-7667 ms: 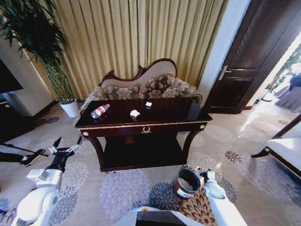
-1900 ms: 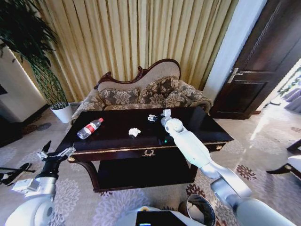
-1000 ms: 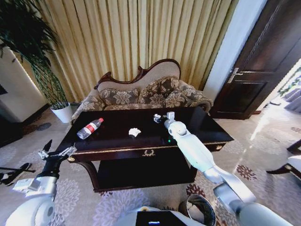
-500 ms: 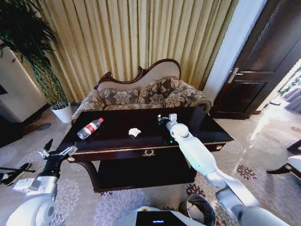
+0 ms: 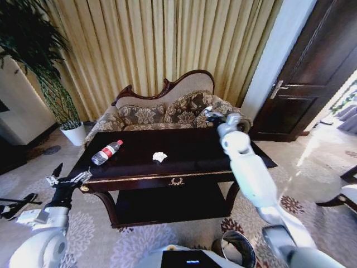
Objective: Move to the front of the table and place the trash on the table into the trash bin.
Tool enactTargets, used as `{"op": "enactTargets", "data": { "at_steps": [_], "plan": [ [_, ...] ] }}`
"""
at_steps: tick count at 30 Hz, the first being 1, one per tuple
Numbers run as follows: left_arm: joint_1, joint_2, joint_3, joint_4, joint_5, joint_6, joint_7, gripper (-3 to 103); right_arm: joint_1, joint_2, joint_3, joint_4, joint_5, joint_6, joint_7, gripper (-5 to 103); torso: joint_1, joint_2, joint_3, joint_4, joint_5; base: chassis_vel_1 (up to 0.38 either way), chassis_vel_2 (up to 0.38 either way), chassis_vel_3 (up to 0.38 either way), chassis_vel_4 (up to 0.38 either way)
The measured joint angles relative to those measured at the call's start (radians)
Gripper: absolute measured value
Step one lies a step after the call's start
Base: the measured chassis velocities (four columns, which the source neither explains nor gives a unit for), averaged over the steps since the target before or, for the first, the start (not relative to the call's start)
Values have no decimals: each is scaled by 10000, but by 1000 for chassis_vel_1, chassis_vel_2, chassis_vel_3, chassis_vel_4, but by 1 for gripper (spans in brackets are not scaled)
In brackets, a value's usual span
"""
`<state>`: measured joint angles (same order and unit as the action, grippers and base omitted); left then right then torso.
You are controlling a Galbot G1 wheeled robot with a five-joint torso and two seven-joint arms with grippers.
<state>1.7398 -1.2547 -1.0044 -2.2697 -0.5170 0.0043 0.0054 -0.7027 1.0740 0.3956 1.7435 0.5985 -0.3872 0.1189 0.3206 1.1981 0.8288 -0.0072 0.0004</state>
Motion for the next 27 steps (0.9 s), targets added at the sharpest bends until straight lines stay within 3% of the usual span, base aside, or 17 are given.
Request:
{"op": "enactTargets", "data": {
  "at_steps": [14,27],
  "plan": [
    [-333,247,46,-126,-155,534,-182,100,-1318,-260,1196,1042,119,15,0,1,3,-1,2,7,-4,39,-30,-30,39],
    [-242,184,68,-150,-128,525,-178,100,-1863,-119,1328,1268,-35,181,-1,1,-4,2,-1,7,-4,223,-217,-233,215]
  ]
}}
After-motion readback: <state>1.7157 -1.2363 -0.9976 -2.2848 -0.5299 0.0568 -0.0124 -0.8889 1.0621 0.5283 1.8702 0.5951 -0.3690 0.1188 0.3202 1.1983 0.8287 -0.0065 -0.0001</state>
